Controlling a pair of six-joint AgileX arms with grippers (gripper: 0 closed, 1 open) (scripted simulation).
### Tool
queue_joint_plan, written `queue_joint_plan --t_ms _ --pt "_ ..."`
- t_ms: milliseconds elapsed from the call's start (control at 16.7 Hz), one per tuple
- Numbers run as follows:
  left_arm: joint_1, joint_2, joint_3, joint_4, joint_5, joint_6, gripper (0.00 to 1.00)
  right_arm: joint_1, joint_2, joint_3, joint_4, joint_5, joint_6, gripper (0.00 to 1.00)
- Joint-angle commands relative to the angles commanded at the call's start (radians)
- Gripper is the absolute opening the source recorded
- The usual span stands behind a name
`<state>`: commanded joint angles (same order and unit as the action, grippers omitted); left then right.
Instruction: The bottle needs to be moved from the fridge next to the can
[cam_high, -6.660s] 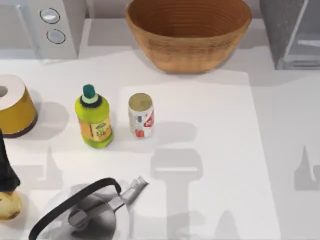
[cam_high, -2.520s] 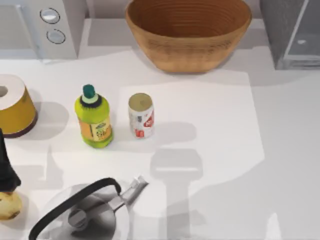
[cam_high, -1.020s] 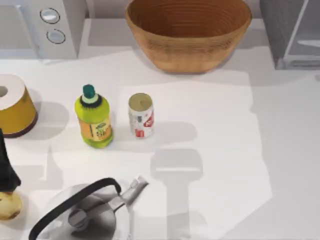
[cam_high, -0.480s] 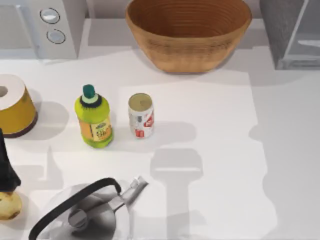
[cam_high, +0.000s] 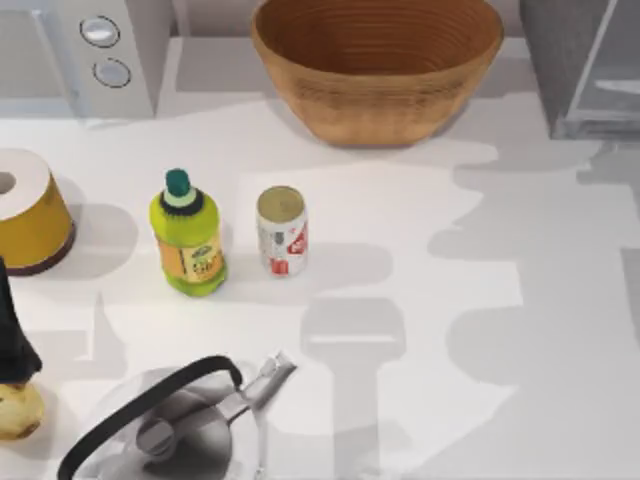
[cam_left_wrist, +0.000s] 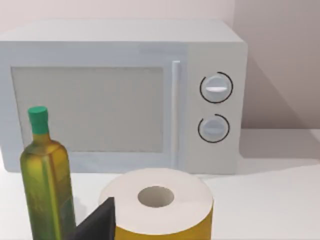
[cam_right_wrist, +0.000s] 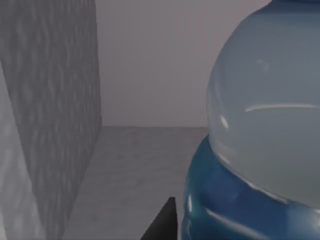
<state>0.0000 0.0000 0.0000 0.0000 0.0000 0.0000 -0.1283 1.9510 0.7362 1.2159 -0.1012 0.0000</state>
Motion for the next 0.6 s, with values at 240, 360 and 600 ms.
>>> queue_joint_plan --t_ms 240,360,600 --pt "0.0 0.0 0.0 0.0 0.0 0.0 1.0 0.324 0.09 -0.007 0.099 0.318 -0.001 0.0" --pt "0.0 0.0 0.0 0.0 0.0 0.0 1.0 0.498 0.126 -0.015 0.143 0.49 -0.003 0.0" --pt "0.0 0.0 0.0 0.0 0.0 0.0 1.0 0.764 0.171 -0.037 0.208 0.756 -0.009 0.0"
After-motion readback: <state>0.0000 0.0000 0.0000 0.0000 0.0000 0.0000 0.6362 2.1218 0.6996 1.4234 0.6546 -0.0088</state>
